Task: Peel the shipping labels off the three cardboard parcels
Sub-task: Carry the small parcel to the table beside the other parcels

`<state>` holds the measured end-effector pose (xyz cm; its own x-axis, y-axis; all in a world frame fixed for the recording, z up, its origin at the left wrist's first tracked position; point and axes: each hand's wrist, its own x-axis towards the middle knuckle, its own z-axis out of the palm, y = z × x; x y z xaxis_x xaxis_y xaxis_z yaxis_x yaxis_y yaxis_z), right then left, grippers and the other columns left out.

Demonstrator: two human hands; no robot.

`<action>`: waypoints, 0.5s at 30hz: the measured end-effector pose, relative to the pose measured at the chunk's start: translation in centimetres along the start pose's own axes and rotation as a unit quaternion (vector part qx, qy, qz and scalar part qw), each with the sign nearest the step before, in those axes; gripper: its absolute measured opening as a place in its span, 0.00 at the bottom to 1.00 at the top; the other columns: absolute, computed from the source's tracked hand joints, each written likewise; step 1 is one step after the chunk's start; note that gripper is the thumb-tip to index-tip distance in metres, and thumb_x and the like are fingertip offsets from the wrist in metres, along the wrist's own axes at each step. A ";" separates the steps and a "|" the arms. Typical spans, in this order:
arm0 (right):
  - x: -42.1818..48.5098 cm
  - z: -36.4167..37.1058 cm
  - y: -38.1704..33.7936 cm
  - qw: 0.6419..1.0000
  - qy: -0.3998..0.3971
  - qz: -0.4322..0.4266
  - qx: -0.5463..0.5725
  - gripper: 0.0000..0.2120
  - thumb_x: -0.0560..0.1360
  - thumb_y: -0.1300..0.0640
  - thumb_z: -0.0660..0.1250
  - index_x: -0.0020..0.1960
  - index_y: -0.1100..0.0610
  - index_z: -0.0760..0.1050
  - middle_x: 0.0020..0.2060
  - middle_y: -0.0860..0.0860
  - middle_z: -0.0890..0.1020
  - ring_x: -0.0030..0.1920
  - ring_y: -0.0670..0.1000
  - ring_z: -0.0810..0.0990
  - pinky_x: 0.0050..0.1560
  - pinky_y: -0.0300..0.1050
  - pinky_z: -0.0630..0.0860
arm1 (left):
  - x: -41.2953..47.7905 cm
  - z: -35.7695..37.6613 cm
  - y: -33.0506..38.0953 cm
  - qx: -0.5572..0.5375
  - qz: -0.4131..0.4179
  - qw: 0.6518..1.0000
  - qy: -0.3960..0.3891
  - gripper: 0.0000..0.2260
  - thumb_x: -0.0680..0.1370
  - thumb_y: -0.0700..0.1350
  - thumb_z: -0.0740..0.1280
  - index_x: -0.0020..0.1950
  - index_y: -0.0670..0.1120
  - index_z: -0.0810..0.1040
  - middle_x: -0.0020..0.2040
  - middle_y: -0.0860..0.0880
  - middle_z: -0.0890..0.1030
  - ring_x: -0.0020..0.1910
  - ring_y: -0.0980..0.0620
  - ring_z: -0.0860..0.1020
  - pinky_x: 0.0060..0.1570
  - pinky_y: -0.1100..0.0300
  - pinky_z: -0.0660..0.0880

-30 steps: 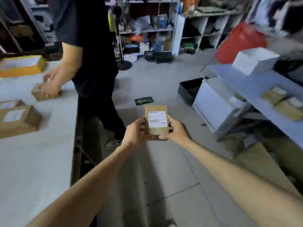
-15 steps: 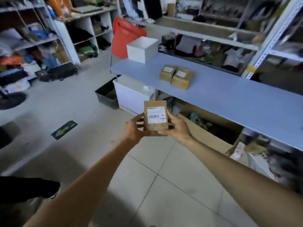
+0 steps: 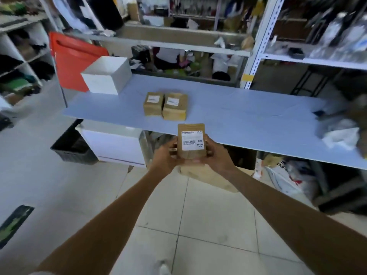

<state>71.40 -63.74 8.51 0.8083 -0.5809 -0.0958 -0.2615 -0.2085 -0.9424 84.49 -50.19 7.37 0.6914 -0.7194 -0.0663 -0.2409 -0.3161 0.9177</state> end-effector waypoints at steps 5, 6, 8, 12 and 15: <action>4.4 -0.7 0.2 0.997 0.051 0.017 -0.052 0.40 0.67 0.69 0.74 0.74 0.49 0.64 0.51 0.48 0.82 0.45 0.44 0.76 0.41 0.30 0.72 | 6.2 0.3 0.2 0.002 0.025 0.999 -0.032 0.37 0.60 0.40 0.81 0.67 0.53 0.74 0.51 0.58 0.81 0.50 0.53 0.81 0.48 0.66 0.77; 5.3 -1.0 0.3 0.996 0.060 0.028 -0.051 0.40 0.68 0.70 0.72 0.75 0.50 0.62 0.51 0.49 0.82 0.45 0.44 0.77 0.40 0.28 0.72 | 7.3 0.5 0.4 0.014 0.032 0.999 -0.037 0.37 0.60 0.40 0.81 0.68 0.53 0.74 0.50 0.58 0.81 0.49 0.54 0.81 0.48 0.67 0.77; 7.4 -1.9 0.4 0.995 0.079 0.039 -0.056 0.39 0.69 0.69 0.72 0.75 0.50 0.62 0.49 0.47 0.81 0.45 0.44 0.78 0.36 0.23 0.71 | 9.7 0.8 0.7 0.018 0.037 0.997 -0.058 0.37 0.61 0.42 0.80 0.68 0.52 0.73 0.51 0.57 0.80 0.46 0.61 0.81 0.47 0.70 0.76; 12.2 -4.0 1.1 0.990 0.106 0.049 -0.073 0.37 0.71 0.66 0.72 0.75 0.48 0.63 0.49 0.40 0.79 0.44 0.43 0.79 0.29 0.23 0.71 | 15.4 2.2 1.2 -0.001 0.050 0.996 -0.080 0.34 0.63 0.38 0.79 0.67 0.51 0.74 0.48 0.58 0.80 0.38 0.69 0.80 0.34 0.78 0.72; 16.5 -5.8 1.8 0.990 0.092 0.049 -0.090 0.39 0.70 0.63 0.74 0.75 0.47 0.61 0.55 0.46 0.80 0.54 0.48 0.79 0.32 0.23 0.73 | 19.6 3.3 1.4 -0.015 0.042 0.996 -0.081 0.35 0.64 0.38 0.79 0.69 0.50 0.73 0.49 0.55 0.80 0.42 0.64 0.80 0.35 0.74 0.76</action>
<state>81.17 -78.28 7.11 0.6686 -0.7356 -0.1086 -0.4374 -0.2709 -0.8575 95.44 -66.74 6.10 0.5502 -0.8336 -0.0496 -0.2705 -0.2341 0.9338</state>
